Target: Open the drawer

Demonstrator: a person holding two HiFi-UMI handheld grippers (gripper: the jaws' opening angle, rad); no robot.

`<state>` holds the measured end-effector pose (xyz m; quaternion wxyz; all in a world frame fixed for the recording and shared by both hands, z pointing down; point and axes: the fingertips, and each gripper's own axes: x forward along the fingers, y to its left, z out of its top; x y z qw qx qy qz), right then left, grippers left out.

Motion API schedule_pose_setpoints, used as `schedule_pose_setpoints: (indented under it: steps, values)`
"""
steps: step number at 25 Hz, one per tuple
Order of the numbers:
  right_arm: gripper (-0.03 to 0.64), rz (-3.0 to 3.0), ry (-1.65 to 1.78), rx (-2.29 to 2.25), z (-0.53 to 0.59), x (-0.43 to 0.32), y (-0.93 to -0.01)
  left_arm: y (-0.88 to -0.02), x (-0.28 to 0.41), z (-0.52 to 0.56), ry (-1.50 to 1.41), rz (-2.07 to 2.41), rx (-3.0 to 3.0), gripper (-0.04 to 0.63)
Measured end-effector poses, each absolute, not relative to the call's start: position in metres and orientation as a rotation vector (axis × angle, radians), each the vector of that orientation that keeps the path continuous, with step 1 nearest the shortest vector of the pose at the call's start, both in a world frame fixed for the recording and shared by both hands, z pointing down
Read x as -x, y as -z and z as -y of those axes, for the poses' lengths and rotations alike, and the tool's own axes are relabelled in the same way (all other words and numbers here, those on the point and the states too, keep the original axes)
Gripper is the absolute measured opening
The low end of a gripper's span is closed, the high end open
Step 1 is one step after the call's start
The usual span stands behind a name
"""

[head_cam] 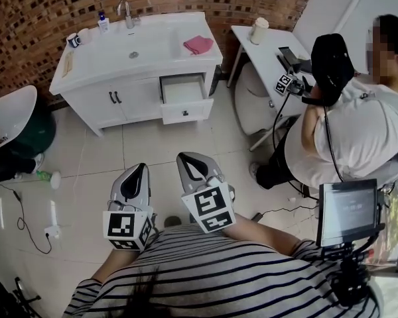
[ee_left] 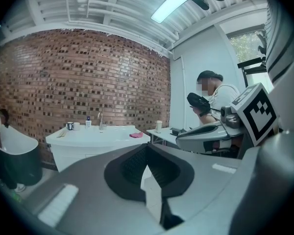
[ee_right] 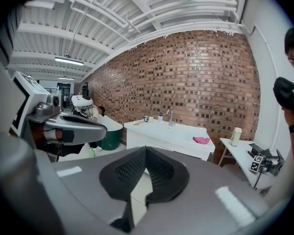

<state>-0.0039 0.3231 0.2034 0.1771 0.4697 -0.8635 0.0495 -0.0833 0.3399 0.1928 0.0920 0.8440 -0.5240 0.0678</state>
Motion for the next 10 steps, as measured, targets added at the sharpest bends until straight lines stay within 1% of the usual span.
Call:
schedule_pose_setpoints:
  steps: [10]
  values:
    - [0.002,2.455,-0.126,-1.313,-0.3198,0.0106,-0.2042,-0.1951,0.0880,-0.3393,-0.212,1.568,-2.492,0.015]
